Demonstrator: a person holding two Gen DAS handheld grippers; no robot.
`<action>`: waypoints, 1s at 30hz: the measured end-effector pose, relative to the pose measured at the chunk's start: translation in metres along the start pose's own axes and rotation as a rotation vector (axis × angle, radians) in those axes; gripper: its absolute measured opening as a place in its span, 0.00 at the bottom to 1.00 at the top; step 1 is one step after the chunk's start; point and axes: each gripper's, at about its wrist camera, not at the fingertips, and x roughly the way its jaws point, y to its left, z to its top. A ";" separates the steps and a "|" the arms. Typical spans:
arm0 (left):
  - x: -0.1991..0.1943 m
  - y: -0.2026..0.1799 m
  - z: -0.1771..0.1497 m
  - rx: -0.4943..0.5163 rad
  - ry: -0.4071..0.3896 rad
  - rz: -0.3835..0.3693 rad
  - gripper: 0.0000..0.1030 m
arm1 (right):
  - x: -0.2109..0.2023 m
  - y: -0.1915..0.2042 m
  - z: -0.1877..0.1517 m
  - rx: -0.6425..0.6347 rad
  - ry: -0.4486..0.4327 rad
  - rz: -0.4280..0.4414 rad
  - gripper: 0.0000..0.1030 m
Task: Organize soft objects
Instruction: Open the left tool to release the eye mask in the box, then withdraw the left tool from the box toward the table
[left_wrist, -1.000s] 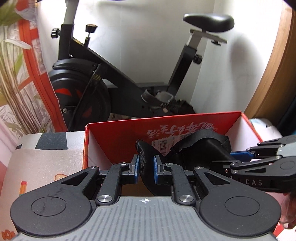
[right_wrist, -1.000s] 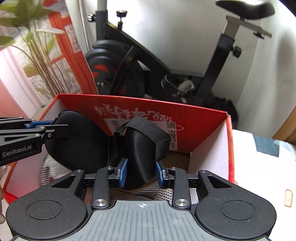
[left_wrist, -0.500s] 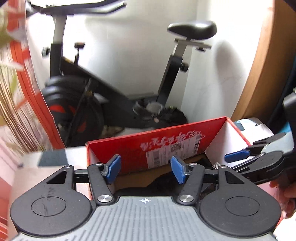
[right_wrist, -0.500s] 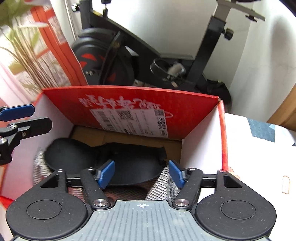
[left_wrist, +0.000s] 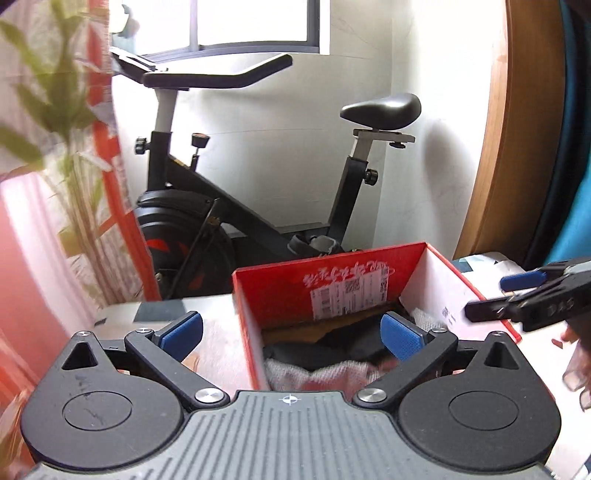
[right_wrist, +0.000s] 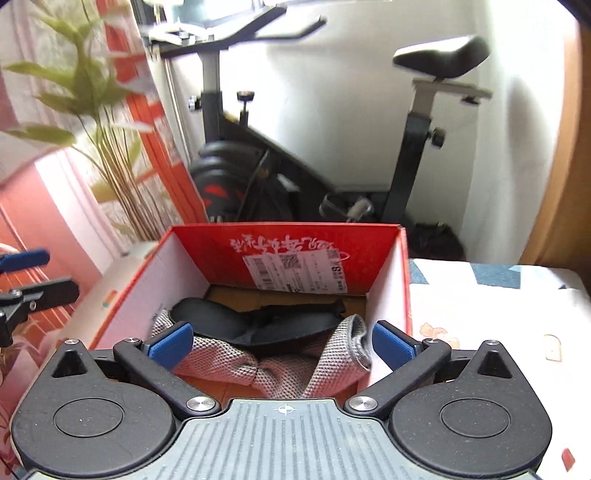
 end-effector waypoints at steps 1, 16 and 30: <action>-0.006 0.001 -0.005 -0.005 -0.002 0.004 1.00 | -0.009 -0.001 -0.005 -0.001 -0.019 -0.003 1.00; -0.087 0.029 -0.063 -0.100 0.026 -0.006 1.00 | -0.101 0.006 -0.079 -0.072 -0.151 -0.016 1.00; -0.084 0.038 -0.076 -0.172 0.020 0.027 1.00 | -0.085 0.030 -0.092 -0.073 -0.144 0.007 1.00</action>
